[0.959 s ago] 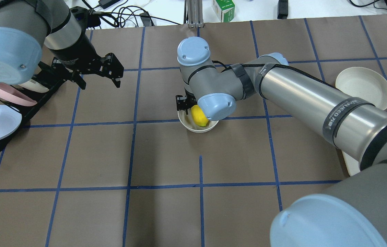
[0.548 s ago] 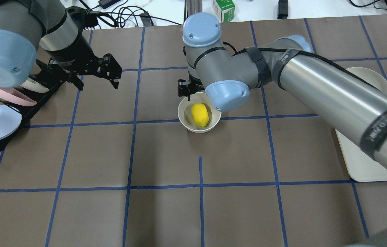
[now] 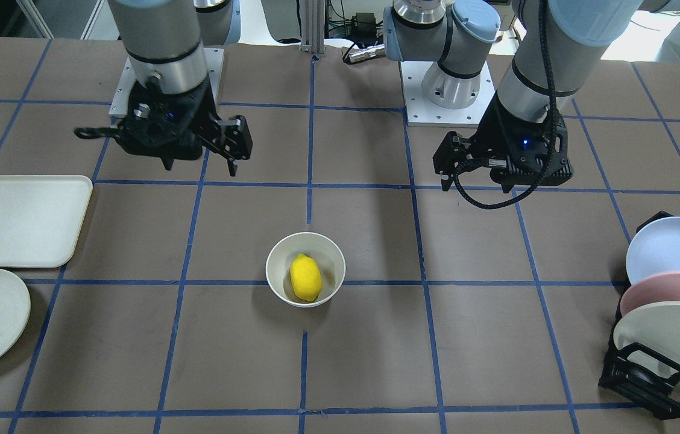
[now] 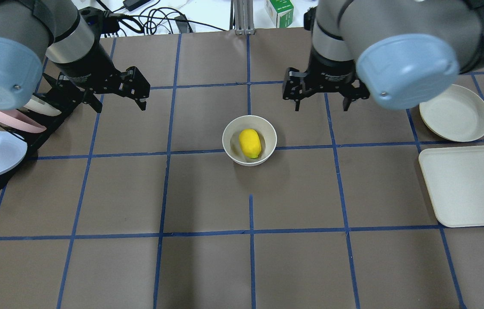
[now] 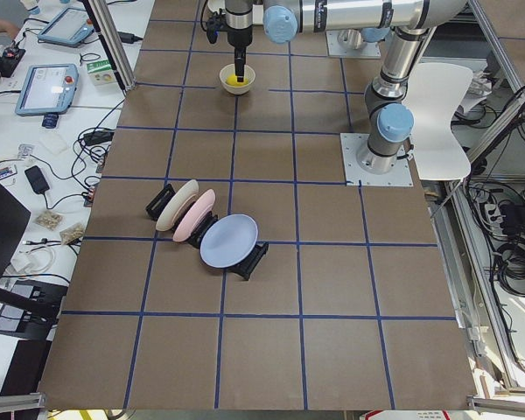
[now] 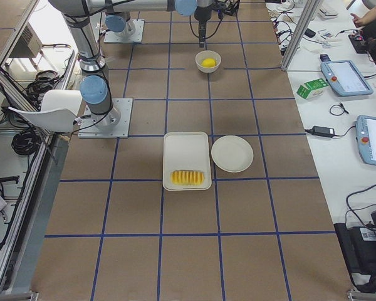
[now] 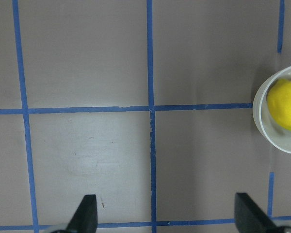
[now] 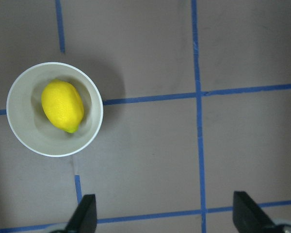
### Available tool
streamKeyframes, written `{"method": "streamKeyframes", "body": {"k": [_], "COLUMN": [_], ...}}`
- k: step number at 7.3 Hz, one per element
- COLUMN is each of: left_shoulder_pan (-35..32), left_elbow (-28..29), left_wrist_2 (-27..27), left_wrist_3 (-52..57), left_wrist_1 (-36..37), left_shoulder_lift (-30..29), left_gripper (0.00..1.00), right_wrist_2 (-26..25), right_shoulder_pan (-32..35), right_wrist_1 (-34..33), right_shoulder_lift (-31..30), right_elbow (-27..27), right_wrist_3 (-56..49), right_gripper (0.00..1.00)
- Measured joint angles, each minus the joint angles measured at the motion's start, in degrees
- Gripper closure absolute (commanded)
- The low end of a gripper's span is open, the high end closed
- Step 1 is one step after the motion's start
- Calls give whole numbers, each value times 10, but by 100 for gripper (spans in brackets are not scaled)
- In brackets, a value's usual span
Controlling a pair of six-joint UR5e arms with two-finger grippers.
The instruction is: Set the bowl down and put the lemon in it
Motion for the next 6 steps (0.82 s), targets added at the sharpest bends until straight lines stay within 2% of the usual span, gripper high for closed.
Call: {"method": "streamKeyframes", "body": {"k": [3,6], "left_shoulder_pan": [14,22], "left_elbow": [7,1], "left_wrist_2": [1,23], "left_wrist_3": [1,0], "left_wrist_1": [3,-4], "left_shoulder_lift": [2,8], "left_gripper": [0,0], "right_wrist_2": [2,0], "right_shoulder_pan": [-28,-30], "right_wrist_1": [27,28], "right_shoulder_lift": [-43,-49], "right_elbow": [1,1], "right_wrist_3": [0,0], "right_gripper": [0,0]}}
